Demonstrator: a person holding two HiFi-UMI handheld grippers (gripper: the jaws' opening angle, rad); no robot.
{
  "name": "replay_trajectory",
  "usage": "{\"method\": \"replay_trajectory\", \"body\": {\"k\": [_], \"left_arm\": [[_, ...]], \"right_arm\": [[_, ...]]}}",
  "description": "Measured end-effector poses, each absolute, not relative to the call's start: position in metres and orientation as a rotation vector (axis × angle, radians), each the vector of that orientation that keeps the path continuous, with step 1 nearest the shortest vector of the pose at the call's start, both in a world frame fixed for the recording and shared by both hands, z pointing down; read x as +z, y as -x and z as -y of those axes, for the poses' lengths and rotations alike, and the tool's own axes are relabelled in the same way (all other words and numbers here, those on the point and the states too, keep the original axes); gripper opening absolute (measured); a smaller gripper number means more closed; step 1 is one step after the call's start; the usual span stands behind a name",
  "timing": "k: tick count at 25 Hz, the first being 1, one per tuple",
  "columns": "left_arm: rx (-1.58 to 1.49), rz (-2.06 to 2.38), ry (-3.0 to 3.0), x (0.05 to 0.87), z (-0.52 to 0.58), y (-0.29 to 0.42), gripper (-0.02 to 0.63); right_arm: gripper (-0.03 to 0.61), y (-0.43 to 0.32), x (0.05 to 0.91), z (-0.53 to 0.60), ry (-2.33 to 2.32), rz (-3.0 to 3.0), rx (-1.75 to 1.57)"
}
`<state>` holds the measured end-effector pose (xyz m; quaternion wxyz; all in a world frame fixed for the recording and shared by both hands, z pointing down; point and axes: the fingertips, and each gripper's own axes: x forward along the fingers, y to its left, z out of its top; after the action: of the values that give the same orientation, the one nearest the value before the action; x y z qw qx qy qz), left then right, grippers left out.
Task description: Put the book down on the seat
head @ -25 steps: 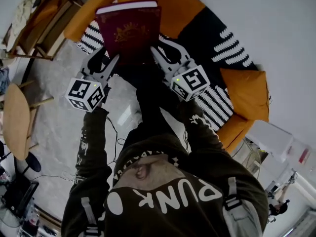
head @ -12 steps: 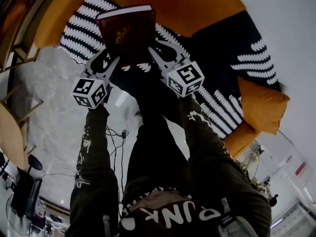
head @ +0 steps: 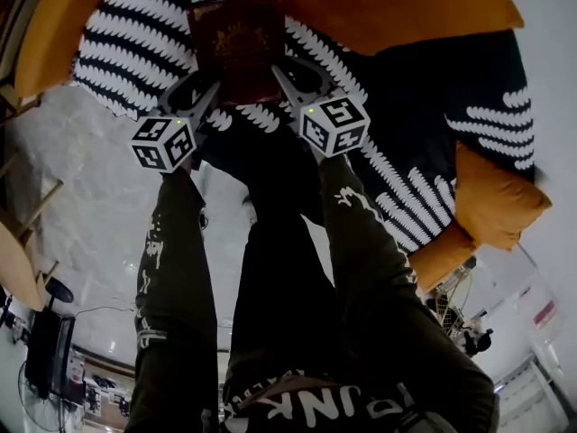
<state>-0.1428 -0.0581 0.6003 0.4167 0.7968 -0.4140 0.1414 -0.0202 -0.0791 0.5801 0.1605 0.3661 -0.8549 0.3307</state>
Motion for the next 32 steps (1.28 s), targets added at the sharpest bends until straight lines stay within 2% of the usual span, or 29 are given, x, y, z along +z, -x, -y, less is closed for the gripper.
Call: {"method": "replay_trajectory", "body": {"k": [11, 12, 14, 16, 20, 22, 25, 32], "left_arm": [[0.242, 1.037, -2.046, 0.597, 0.084, 0.131, 0.204], [0.234, 1.047, -2.062, 0.593, 0.083, 0.134, 0.194], [0.204, 1.068, -2.095, 0.583, 0.083, 0.139, 0.110], [0.179, 1.076, -2.116, 0.572, 0.083, 0.140, 0.104], [0.177, 1.105, -2.174, 0.547, 0.085, 0.141, 0.029], [0.189, 1.130, -2.242, 0.527, 0.091, 0.140, 0.005], [0.218, 1.174, -2.372, 0.482, 0.101, 0.137, 0.005], [0.165, 1.289, -2.601, 0.300, 0.069, 0.126, 0.005]], "right_arm": [[0.087, 0.000, 0.583, 0.104, -1.031, 2.509, 1.041], [0.087, 0.000, 0.581, 0.103, -1.024, 2.520, 1.029], [0.086, -0.003, 0.574, 0.102, -1.033, 2.547, 1.007], [0.054, -0.012, 0.565, 0.104, -1.073, 2.559, 0.982], [0.009, -0.019, 0.546, 0.106, -1.109, 2.563, 0.858], [0.009, -0.016, 0.528, 0.111, -1.108, 2.594, 0.756], [0.009, -0.011, 0.486, 0.119, -1.113, 2.656, 0.592], [0.009, 0.002, 0.313, 0.074, -1.085, 2.781, 0.261]]}}
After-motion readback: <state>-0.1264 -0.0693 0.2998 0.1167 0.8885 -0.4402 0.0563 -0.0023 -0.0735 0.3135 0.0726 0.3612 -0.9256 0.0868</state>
